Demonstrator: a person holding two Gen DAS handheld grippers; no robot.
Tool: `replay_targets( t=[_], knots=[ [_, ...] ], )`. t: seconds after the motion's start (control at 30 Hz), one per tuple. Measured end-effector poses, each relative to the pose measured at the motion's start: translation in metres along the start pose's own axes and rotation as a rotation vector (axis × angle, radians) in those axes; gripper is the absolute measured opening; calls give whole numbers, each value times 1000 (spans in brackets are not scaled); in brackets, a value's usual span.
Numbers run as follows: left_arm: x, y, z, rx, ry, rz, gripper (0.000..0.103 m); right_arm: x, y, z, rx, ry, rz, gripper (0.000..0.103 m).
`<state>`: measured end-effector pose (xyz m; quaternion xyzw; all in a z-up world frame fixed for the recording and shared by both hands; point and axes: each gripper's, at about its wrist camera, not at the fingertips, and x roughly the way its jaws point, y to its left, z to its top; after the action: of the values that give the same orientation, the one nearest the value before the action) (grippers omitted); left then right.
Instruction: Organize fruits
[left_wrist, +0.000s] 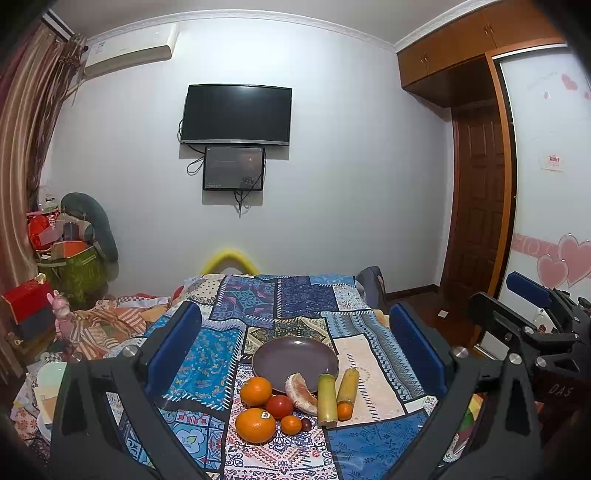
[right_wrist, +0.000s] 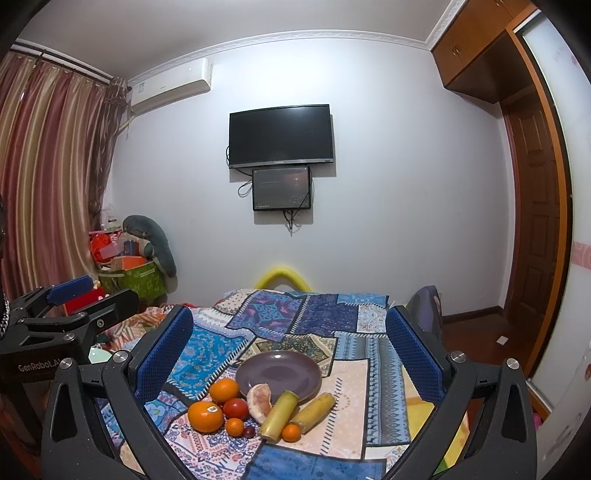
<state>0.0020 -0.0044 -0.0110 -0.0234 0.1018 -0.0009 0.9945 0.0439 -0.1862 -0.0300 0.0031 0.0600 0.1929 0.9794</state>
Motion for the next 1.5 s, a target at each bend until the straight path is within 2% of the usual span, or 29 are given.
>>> replay_targets(
  t=[1.2,1.5],
  knots=[
    [2,-5,-1,11,1,-3,103,4,-2,-4,16,9,-3,103],
    [20,1,-8,24,57,4,103,18,-7,-15,22,49,-15,103]
  ],
)
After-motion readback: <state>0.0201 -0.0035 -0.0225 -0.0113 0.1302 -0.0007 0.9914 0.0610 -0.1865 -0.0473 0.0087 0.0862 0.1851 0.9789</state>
